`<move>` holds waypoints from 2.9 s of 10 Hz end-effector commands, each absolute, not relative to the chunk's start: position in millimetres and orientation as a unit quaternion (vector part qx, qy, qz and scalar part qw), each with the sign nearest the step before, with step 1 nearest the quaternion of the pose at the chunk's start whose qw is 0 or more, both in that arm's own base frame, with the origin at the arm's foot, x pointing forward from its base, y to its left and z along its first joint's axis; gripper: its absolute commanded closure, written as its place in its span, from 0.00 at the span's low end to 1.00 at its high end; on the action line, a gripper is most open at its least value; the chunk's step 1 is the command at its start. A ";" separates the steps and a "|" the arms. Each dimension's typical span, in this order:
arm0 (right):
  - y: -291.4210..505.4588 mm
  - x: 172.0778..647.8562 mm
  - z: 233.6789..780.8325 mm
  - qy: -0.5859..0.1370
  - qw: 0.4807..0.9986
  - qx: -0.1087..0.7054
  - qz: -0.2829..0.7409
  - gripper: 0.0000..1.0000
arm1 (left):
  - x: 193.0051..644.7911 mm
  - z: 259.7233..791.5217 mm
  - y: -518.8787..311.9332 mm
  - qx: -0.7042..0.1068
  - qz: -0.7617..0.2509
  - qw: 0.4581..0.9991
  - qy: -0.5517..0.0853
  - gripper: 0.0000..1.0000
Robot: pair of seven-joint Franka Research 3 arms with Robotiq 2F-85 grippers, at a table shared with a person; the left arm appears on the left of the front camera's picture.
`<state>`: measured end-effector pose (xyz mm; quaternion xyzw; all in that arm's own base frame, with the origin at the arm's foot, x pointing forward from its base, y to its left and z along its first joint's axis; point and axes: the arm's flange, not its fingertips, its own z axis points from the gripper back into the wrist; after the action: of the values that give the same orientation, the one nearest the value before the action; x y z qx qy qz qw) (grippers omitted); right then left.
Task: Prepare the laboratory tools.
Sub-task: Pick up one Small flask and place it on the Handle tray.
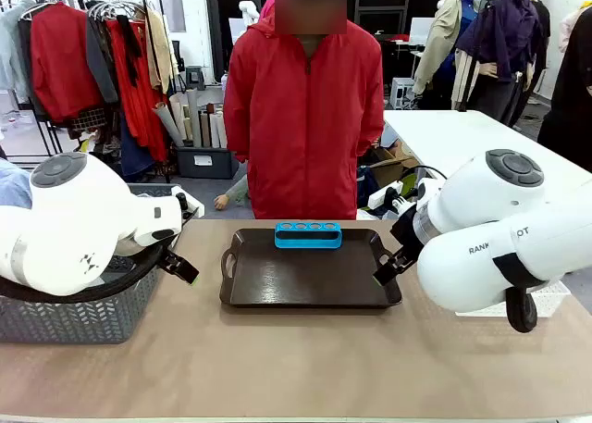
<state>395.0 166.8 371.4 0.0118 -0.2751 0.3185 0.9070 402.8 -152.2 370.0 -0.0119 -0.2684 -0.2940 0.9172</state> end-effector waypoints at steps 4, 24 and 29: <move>166.8 395.0 371.4 -0.275 0.907 0.012 0.319 0.00 | 402.7 370.1 -152.2 -0.012 -0.294 0.917 -0.269 0.00; 169.5 384.4 386.0 -0.250 0.909 -0.067 0.328 0.00 | 382.6 386.8 -146.8 -0.023 -0.356 0.891 -0.279 0.00; 159.8 386.4 387.0 -0.251 0.905 -0.055 0.339 0.00 | 394.2 390.1 -165.3 -0.012 -0.351 0.893 -0.282 0.00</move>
<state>385.0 161.9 387.3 -0.0545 -0.2502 0.3355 0.9066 393.3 -164.3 392.2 -0.0109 -0.2795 -0.3567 0.8914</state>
